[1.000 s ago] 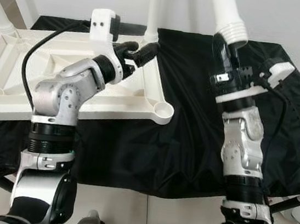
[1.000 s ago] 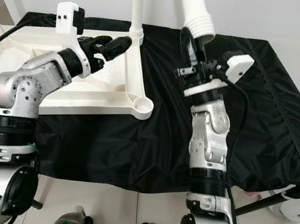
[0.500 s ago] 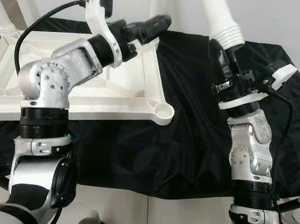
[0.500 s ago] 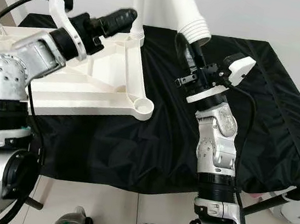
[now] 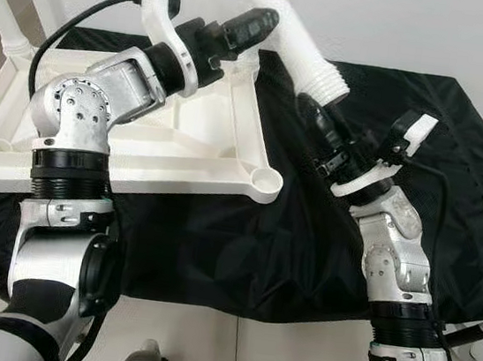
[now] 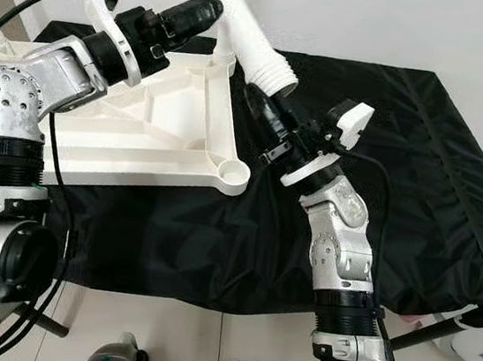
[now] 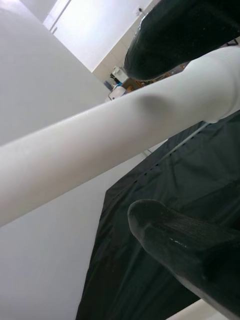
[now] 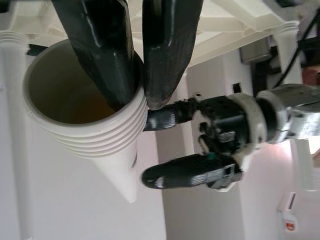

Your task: Building children table

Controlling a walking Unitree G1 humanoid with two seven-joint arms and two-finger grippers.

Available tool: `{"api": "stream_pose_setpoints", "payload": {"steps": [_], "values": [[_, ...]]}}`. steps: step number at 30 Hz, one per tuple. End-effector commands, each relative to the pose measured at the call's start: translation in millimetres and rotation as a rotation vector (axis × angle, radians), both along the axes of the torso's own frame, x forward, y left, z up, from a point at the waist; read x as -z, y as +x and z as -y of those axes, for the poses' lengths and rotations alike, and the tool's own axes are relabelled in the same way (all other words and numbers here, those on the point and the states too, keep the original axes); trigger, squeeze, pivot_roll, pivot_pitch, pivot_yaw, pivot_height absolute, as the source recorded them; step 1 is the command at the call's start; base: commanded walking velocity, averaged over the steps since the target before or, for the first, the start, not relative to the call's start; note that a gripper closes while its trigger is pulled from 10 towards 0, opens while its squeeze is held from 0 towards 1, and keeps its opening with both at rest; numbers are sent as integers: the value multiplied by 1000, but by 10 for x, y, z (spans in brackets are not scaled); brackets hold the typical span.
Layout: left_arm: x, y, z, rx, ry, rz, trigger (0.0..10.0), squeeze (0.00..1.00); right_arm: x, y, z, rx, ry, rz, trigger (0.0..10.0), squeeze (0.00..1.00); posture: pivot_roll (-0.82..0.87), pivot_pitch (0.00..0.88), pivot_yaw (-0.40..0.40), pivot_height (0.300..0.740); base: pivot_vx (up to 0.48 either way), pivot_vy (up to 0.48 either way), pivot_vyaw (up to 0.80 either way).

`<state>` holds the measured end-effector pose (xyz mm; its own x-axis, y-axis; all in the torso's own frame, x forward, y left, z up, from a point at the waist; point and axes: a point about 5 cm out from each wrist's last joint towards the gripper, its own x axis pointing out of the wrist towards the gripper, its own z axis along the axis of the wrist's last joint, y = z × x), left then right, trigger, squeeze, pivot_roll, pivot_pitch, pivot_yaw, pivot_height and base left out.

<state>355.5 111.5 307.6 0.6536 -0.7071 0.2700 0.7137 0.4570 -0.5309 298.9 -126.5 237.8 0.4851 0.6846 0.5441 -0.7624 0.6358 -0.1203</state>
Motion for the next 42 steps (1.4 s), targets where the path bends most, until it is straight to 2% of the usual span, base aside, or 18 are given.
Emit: {"api": "stream_pose_setpoints", "payload": {"steps": [1,7,20,21,24,25,42], "values": [[-100,-41,25,110,-44,83,10000,0,-32,-49,-34,-38,1,22,10000,0,27,0,11,740,0,0,0],[-153,19,15,95,-25,88,10000,0,6,-87,-67,-71,-19,18,10000,0,26,0,16,740,0,0,0],[-378,194,-100,29,-120,49,10000,0,70,-133,-97,-97,-61,6,10000,0,24,0,20,740,0,0,0],[-386,204,-107,24,-124,49,9529,0,70,-134,-95,-96,-63,5,10000,0,21,0,22,740,0,0,0],[-392,217,-116,18,-128,48,9529,0,70,-135,-94,-95,-64,4,10000,0,21,0,22,740,0,0,0],[-396,250,-151,-5,-154,32,0,0,68,-130,-83,-88,-65,4,10000,0,20,0,22,740,0,0,0],[-415,279,-215,-28,-188,17,0,0,107,-138,-108,-101,-55,-32,10000,0,27,0,12,740,0,0,0]]}}
